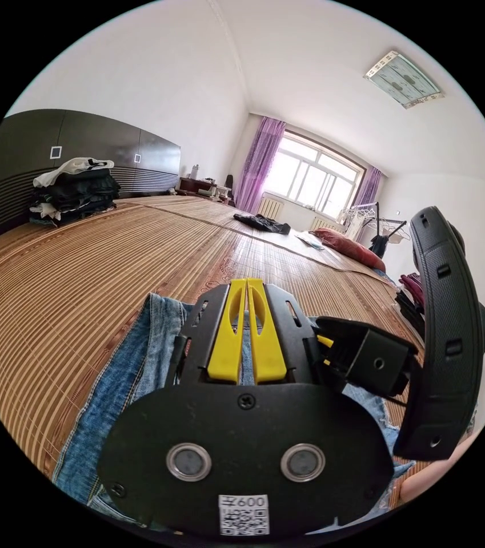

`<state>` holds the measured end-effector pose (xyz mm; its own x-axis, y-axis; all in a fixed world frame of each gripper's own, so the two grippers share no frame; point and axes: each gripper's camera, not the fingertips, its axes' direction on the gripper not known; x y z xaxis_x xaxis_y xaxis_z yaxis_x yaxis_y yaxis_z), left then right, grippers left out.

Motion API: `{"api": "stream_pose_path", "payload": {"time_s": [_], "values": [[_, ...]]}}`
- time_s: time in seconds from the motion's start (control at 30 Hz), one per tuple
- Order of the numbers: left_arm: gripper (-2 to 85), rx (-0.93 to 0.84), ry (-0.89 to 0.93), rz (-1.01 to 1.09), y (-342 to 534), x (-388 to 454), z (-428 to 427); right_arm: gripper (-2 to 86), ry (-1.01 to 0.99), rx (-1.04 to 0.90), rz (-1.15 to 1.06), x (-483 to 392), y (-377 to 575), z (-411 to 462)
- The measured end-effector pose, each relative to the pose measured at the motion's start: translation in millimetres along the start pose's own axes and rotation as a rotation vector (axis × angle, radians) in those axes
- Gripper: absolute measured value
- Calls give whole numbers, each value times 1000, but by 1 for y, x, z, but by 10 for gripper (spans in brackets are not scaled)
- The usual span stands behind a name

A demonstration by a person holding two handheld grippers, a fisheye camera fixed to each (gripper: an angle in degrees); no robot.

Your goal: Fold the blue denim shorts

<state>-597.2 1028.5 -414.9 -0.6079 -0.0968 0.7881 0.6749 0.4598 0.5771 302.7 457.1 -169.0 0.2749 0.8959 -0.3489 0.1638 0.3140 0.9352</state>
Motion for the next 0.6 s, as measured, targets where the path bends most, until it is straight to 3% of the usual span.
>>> {"api": "stream_pose_path", "payload": {"time_s": [0.6], "values": [[0, -10, -27, 53, -7, 8, 7, -8, -45, -30, 35, 20, -17, -5]]}}
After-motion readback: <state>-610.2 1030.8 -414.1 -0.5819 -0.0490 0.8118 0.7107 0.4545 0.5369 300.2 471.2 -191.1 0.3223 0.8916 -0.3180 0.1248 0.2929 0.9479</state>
